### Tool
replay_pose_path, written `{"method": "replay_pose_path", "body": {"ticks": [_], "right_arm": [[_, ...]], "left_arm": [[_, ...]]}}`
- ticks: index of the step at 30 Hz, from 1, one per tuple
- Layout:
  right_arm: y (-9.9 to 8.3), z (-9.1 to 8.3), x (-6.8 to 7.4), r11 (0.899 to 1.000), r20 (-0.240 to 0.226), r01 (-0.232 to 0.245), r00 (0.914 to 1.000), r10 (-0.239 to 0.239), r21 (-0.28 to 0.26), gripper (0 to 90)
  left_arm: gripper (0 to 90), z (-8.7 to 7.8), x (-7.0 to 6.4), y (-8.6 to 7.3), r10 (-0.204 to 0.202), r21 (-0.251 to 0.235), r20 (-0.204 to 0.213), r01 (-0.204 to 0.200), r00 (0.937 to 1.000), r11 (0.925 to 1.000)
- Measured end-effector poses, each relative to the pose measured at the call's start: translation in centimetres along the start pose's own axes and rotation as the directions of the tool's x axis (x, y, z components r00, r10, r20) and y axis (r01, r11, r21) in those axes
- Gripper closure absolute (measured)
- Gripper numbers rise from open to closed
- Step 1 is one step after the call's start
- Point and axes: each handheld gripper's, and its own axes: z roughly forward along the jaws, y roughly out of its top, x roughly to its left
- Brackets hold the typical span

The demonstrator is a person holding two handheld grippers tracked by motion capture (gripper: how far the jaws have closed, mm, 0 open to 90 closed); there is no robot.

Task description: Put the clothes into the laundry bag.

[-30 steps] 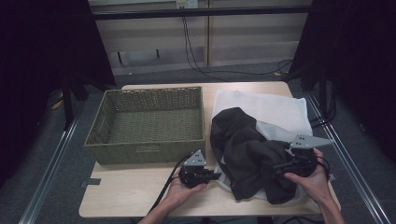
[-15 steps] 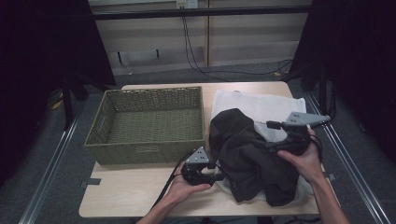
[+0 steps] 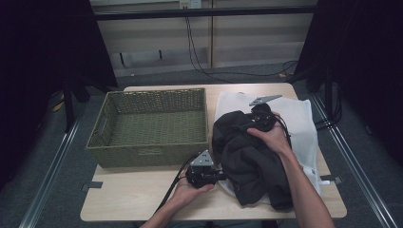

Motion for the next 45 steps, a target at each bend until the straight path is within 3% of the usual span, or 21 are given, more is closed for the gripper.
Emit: {"method": "replay_pose_path", "body": {"ticks": [1, 2, 3, 5, 10, 12, 16, 19, 22, 25, 30, 34, 35, 37, 42, 45], "right_arm": [[0.0, 0.2, 0.2, 1.000, 0.016, 0.020, 0.9997, -0.020, 0.010, 44.6], [-0.1, 0.2, 0.3, 1.000, 0.028, 0.026, 0.9993, -0.026, 0.015, 62.4], [-0.1, 0.0, 0.4, 0.999, 0.020, 0.035, 0.9992, -0.035, 0.004, 72.4], [-0.1, -0.7, 0.8, 0.998, 0.014, 0.048, 0.9988, -0.047, -0.044, 81.6], [0.3, -3.9, 2.4, 0.986, -0.016, 0.107, 0.9938, -0.110, -0.132, 84.0], [0.2, -5.5, 2.8, 0.978, -0.030, 0.107, 0.9930, -0.115, -0.180, 84.1], [-1.1, -7.7, 3.8, 0.969, -0.063, 0.140, 0.9857, -0.156, -0.205, 84.5], [-2.5, -8.2, 4.9, 0.969, -0.127, 0.182, 0.9705, -0.205, -0.169, 84.8], [-4.1, -8.3, 6.1, 0.969, -0.149, 0.218, 0.9609, -0.234, -0.116, 85.4], [-5.9, -8.5, 6.5, 0.973, -0.166, 0.212, 0.9604, -0.224, -0.088, 85.6], [-8.6, -7.6, 6.3, 0.985, -0.170, 0.171, 0.9708, -0.169, -0.005, 86.5], [-10.0, -6.6, 6.0, 0.982, -0.123, 0.175, 0.9785, -0.165, 0.070, 87.6], [-10.2, -6.5, 5.9, 0.983, -0.116, 0.166, 0.9807, -0.157, 0.073, 87.8], [-10.4, -6.2, 5.9, 0.977, -0.057, 0.185, 0.9820, -0.180, 0.107, 88.2], [-10.1, -5.7, 4.6, 0.974, 0.054, 0.174, 0.9816, -0.183, 0.147, 88.4], [-9.9, -5.3, 3.9, 0.973, 0.094, 0.171, 0.9779, -0.187, 0.155, 88.5]], "left_arm": [[84.6, 0.0, 0.0, 0.0, -0.001, -0.001, -0.001, 0.001, 1.0000, 1.0000], [84.6, 0.0, 0.0, 0.0, -0.006, -0.003, 0.002, 0.006, 1.0000, 1.0000], [84.6, 0.0, 0.0, 0.0, -0.014, -0.008, 0.006, 0.014, 0.9999, 0.9999], [84.6, 0.0, 0.1, 0.0, -0.019, -0.010, 0.006, 0.019, 0.9998, 0.9998], [84.7, -0.1, 0.0, 0.1, -0.025, -0.011, 0.004, 0.025, 0.9997, 0.9996], [84.7, -0.2, 0.0, 0.2, -0.034, -0.020, 0.009, 0.034, 0.9994, 0.9992], [84.8, -0.1, -0.1, 0.3, -0.047, -0.029, 0.006, 0.047, 0.9989, 0.9985], [84.9, -0.1, -0.1, 0.3, -0.053, -0.025, -0.002, 0.053, 0.9986, 0.9983], [84.9, -0.1, -0.1, 0.2, -0.067, -0.029, -0.001, 0.067, 0.9978, 0.9973], [85.0, -0.1, -0.1, 0.2, -0.077, -0.037, 0.000, 0.077, 0.9971, 0.9964], [85.4, -0.1, -0.2, 0.2, -0.095, -0.057, 0.008, 0.095, 0.9954, 0.9938], [86.1, -0.3, -0.3, 0.0, -0.118, -0.095, 0.028, 0.120, 0.9926, 0.9882], [86.4, -0.4, -0.3, 0.0, -0.107, -0.095, 0.029, 0.110, 0.9938, 0.9895], [87.0, -1.0, -0.5, 0.1, -0.120, -0.136, 0.056, 0.127, 0.9912, 0.9826], [87.3, -1.6, -1.2, 0.4, -0.066, -0.141, 0.059, 0.074, 0.9961, 0.9873], [87.4, -1.6, -1.7, 0.5, -0.037, -0.137, 0.059, 0.045, 0.9976, 0.9896]]}}
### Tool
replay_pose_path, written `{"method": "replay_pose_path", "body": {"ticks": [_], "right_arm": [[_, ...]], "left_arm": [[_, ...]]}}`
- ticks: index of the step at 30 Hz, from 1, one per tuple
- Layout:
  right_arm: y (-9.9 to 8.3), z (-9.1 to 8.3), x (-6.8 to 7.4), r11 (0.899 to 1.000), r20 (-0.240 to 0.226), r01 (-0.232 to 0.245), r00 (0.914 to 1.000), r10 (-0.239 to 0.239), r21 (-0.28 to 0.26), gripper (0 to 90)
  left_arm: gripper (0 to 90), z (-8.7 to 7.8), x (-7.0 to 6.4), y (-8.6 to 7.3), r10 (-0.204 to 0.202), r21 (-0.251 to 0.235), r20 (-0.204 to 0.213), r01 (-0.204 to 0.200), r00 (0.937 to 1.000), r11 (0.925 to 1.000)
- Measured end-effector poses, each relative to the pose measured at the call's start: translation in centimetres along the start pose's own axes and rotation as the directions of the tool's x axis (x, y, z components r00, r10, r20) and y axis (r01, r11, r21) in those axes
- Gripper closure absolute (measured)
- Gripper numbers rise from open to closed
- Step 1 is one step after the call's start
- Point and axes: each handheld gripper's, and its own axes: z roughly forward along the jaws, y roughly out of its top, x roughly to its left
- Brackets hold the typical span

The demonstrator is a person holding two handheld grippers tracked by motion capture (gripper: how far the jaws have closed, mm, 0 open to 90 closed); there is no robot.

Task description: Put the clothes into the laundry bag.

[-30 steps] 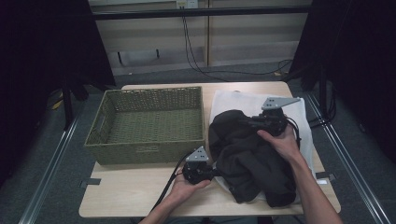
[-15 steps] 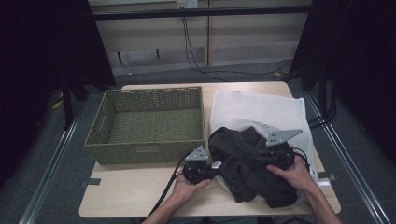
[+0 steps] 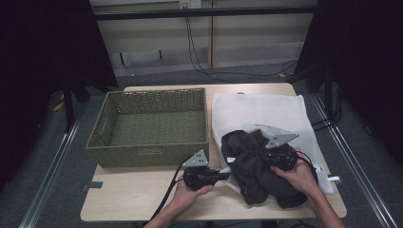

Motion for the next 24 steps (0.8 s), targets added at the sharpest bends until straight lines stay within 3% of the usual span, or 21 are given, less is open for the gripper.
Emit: {"method": "replay_pose_path", "body": {"ticks": [4, 8, 11, 12, 13, 17, 19, 22, 24], "right_arm": [[0.0, 0.5, -1.3, 1.000, 0.073, -0.011, 0.9973, 0.010, 0.009, 88.6], [-0.1, 1.1, -2.6, 1.000, 0.142, -0.016, 0.9897, 0.016, 0.000, 88.6], [0.1, 1.4, -3.8, 1.000, 0.214, -0.026, 0.9764, 0.026, -0.003, 88.7], [0.1, 1.5, -4.0, 1.000, 0.260, -0.021, 0.9654, 0.016, 0.018, 88.7], [0.1, 1.7, -4.5, 0.999, 0.278, -0.040, 0.9601, 0.031, 0.029, 88.7], [0.0, 1.6, -5.1, 0.997, 0.250, -0.075, 0.9648, 0.081, -0.030, 88.6], [-0.2, 1.3, -4.6, 0.994, 0.199, -0.077, 0.9757, 0.092, -0.082, 88.2], [-0.4, 0.3, -3.7, 0.986, 0.137, -0.074, 0.9861, 0.095, -0.147, 87.0], [-0.5, -0.3, -3.5, 0.982, 0.103, -0.084, 0.9894, 0.102, -0.169, 84.3]], "left_arm": [[87.6, -0.1, -0.7, 0.2, 0.059, 0.012, 0.001, -0.059, 0.9982, 0.9982], [87.7, -0.1, -1.0, 0.1, 0.075, 0.019, 0.007, -0.075, 0.9971, 0.9970], [87.8, -0.3, -1.0, 0.0, 0.083, 0.026, 0.015, -0.083, 0.9964, 0.9962], [87.8, -0.3, -1.0, -0.1, 0.087, 0.023, 0.013, -0.088, 0.9961, 0.9959], [87.8, -0.4, -0.9, -0.2, 0.083, 0.032, 0.011, -0.083, 0.9965, 0.9960], [86.9, -0.2, -0.2, -0.5, 0.049, 0.069, 0.013, -0.049, 0.9987, 0.9964], [85.1, -0.3, 0.0, -0.7, 0.065, 0.088, 0.001, -0.065, 0.9979, 0.9940], [70.4, -0.9, 0.3, -0.6, 0.041, 0.069, -0.014, -0.040, 0.9991, 0.9968], [61.7, -1.4, 0.4, -0.3, 0.052, 0.065, -0.032, -0.050, 0.9981, 0.9966]]}}
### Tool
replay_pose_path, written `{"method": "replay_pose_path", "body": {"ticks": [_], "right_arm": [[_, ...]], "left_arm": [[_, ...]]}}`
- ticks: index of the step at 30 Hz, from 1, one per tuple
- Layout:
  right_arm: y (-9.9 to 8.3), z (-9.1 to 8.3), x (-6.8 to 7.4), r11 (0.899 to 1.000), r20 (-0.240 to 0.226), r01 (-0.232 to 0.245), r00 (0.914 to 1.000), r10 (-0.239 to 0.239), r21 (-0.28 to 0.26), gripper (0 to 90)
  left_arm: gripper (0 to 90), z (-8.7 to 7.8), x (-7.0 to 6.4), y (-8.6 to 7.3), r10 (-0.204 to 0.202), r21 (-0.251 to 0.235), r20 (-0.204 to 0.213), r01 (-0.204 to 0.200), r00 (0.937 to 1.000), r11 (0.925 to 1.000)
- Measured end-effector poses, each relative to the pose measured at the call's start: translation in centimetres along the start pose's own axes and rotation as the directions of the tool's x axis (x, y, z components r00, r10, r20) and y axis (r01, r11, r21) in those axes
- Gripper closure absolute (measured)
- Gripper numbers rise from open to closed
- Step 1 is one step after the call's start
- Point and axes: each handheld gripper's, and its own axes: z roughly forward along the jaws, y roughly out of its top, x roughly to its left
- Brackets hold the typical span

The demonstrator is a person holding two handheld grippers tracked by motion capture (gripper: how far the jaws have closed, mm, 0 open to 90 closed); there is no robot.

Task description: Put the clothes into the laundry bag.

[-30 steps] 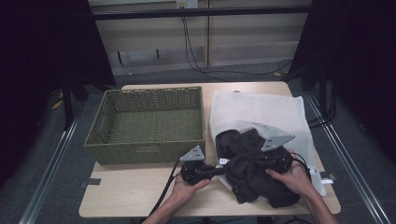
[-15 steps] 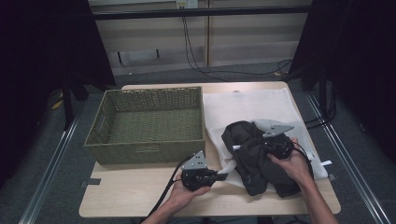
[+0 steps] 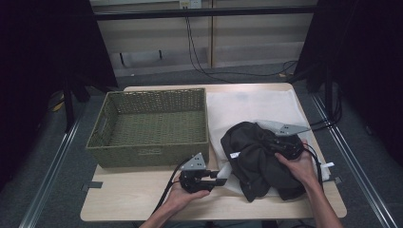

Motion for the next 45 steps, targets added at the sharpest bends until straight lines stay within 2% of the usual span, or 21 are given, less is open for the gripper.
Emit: {"method": "replay_pose_path", "body": {"ticks": [2, 4, 6, 7, 10, 14, 15, 20, 21, 23, 25, 26, 27, 29, 33, 36, 37, 38, 40, 42, 45], "right_arm": [[0.2, -0.5, 0.0, 1.000, -0.023, -0.006, 0.9997, 0.006, -0.024, 80.7], [0.5, -1.1, 0.0, 0.999, -0.050, -0.021, 0.9986, 0.019, -0.042, 71.4], [1.0, -1.7, 0.3, 0.998, -0.069, -0.018, 0.9975, 0.015, -0.053, 65.8], [1.2, -2.0, 0.5, 0.998, -0.061, -0.010, 0.9981, 0.007, -0.056, 62.7], [2.1, -3.2, 0.8, 0.994, -0.091, -0.020, 0.9958, 0.010, -0.107, 50.3], [3.8, -4.0, 1.1, 0.985, -0.135, -0.045, 0.9905, 0.023, -0.167, 29.6], [4.5, -3.9, 1.2, 0.984, -0.138, -0.041, 0.9903, 0.017, -0.172, 26.9], [8.0, -1.4, 2.3, 0.985, -0.221, -0.034, 0.9752, -0.005, -0.171, 14.8], [8.8, -0.6, 2.5, 0.987, -0.244, -0.034, 0.9696, -0.006, -0.159, 11.6], [9.9, 0.9, 2.7, 0.991, -0.245, -0.030, 0.9695, -0.003, -0.134, 9.0], [10.5, 2.5, 2.8, 0.994, -0.271, -0.040, 0.9624, 0.011, -0.102, 4.0], [10.6, 3.3, 2.8, 0.997, -0.270, -0.039, 0.9625, 0.018, -0.073, 3.0], [10.5, 4.0, 2.9, 0.999, -0.257, -0.028, 0.9663, 0.016, -0.045, 3.4], [9.8, 5.3, 3.1, 1.000, -0.274, -0.020, 0.9616, 0.023, 0.015, 3.3], [8.1, 7.2, 3.6, 0.991, -0.270, 0.012, 0.9625, 0.025, 0.134, 11.2], [7.5, 7.7, 3.9, 0.982, -0.258, 0.040, 0.9660, 0.009, 0.183, 34.4], [7.4, 7.7, 4.0, 0.981, -0.241, 0.046, 0.9705, 0.001, 0.190, 50.5], [7.4, 7.6, 4.1, 0.981, -0.236, 0.053, 0.9718, -0.008, 0.185, 63.5], [7.4, 7.1, 4.2, 0.986, -0.236, 0.058, 0.9716, -0.020, 0.154, 79.0], [7.5, 5.9, 4.2, 0.994, -0.256, 0.056, 0.9661, -0.031, 0.090, 85.3], [7.0, 3.2, 4.3, 0.998, -0.273, 0.065, 0.9601, -0.060, 0.008, 86.2]], "left_arm": [[54.1, -0.2, 0.0, 0.5, -0.001, -0.014, -0.028, 0.000, 0.9996, 0.9999], [48.1, 0.0, 0.4, 1.1, -0.005, -0.027, -0.029, 0.004, 0.9996, 0.9996], [44.6, 0.7, 0.8, 1.5, -0.011, -0.017, -0.035, 0.011, 0.9993, 0.9998], [43.3, 1.2, 1.0, 1.4, -0.023, -0.013, -0.038, 0.023, 0.9990, 0.9997], [43.8, 2.3, 1.3, 1.2, -0.026, 0.025, -0.037, 0.027, 0.9990, 0.9993], [79.2, 2.8, 1.2, 0.9, 0.005, 0.079, -0.064, 0.000, 0.9979, 0.9969], [82.6, 2.8, 1.3, 0.8, 0.000, 0.077, -0.057, 0.005, 0.9984, 0.9970], [86.3, 2.5, 1.3, 0.8, 0.000, 0.064, -0.046, 0.003, 0.9989, 0.9980], [86.4, 2.5, 1.3, 0.8, 0.003, 0.057, -0.041, 0.000, 0.9992, 0.9984], [86.4, 2.4, 1.3, 0.8, 0.002, 0.057, -0.040, 0.000, 0.9992, 0.9984], [86.4, 2.4, 1.3, 0.7, 0.002, 0.055, -0.040, 0.001, 0.9992, 0.9985], [86.4, 2.4, 1.3, 0.7, 0.000, 0.054, -0.042, 0.002, 0.9991, 0.9985], [86.4, 2.3, 1.4, 0.6, 0.003, 0.050, -0.037, -0.001, 0.9993, 0.9987], [86.5, 2.2, 1.5, 0.6, 0.000, 0.049, -0.039, 0.002, 0.9992, 0.9988], [86.7, 2.2, 1.5, 0.6, -0.004, 0.051, -0.045, 0.007, 0.9990, 0.9987], [86.7, 2.2, 1.5, 0.5, -0.011, 0.040, -0.043, 0.013, 0.9990, 0.9991], [86.8, 2.2, 1.5, 0.5, -0.013, 0.038, -0.043, 0.015, 0.9990, 0.9992], [86.8, 2.1, 1.6, 0.5, -0.014, 0.040, -0.045, 0.015, 0.9989, 0.9991], [86.9, 2.1, 1.6, 0.4, -0.023, 0.030, -0.036, 0.024, 0.9991, 0.9993], [87.0, 1.9, 1.7, 0.4, -0.035, 0.025, -0.032, 0.035, 0.9989, 0.9991], [87.2, 1.5, 1.7, 0.4, -0.043, 0.012, -0.040, 0.044, 0.9983, 0.9990]]}}
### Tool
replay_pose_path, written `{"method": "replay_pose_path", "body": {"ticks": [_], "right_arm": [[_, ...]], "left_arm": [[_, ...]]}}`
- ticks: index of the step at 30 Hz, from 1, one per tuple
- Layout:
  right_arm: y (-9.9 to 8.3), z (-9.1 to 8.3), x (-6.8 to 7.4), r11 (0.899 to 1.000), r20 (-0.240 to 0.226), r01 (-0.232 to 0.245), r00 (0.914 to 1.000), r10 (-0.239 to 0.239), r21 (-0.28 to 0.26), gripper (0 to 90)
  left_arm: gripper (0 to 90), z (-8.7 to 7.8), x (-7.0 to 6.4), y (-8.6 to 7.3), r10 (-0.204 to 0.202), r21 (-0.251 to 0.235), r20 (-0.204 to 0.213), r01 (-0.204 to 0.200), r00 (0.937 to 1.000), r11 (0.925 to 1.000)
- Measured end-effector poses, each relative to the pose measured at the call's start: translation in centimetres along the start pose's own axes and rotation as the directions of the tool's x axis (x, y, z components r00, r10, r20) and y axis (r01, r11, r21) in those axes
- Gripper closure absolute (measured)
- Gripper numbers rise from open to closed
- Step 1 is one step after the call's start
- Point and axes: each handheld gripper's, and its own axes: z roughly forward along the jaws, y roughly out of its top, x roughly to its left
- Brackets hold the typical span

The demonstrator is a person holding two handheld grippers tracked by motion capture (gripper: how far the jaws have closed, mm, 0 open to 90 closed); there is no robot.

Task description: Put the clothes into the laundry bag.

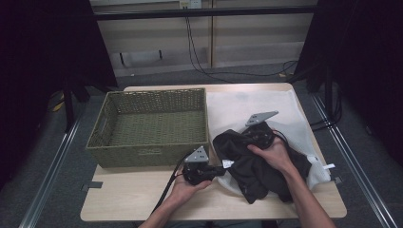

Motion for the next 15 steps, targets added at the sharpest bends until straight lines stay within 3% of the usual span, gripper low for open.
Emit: {"method": "replay_pose_path", "body": {"ticks": [3, 7, 13, 15], "right_arm": [[-0.8, -2.7, 0.7, 0.998, -0.027, 0.015, 0.9995, -0.017, -0.061, 86.4], [-2.3, -4.7, 1.9, 0.997, -0.063, 0.056, 0.9962, -0.059, -0.054, 86.5], [-5.2, -4.4, 2.6, 0.999, -0.110, 0.052, 0.9926, -0.050, 0.013, 86.7], [-6.1, -3.7, 2.8, 0.995, -0.106, 0.065, 0.9927, -0.057, 0.074, 86.8]], "left_arm": [[87.3, -0.1, 0.0, 0.1, -0.016, -0.009, -0.012, 0.016, 0.9998, 0.9998], [87.3, -0.2, -0.2, 0.2, -0.022, -0.026, -0.021, 0.022, 0.9995, 0.9994], [87.9, -0.5, -0.8, 0.4, -0.050, -0.066, -0.027, 0.048, 0.9984, 0.9967], [88.1, -0.8, -0.7, 0.5, -0.066, -0.095, -0.022, 0.064, 0.9976, 0.9934]]}}
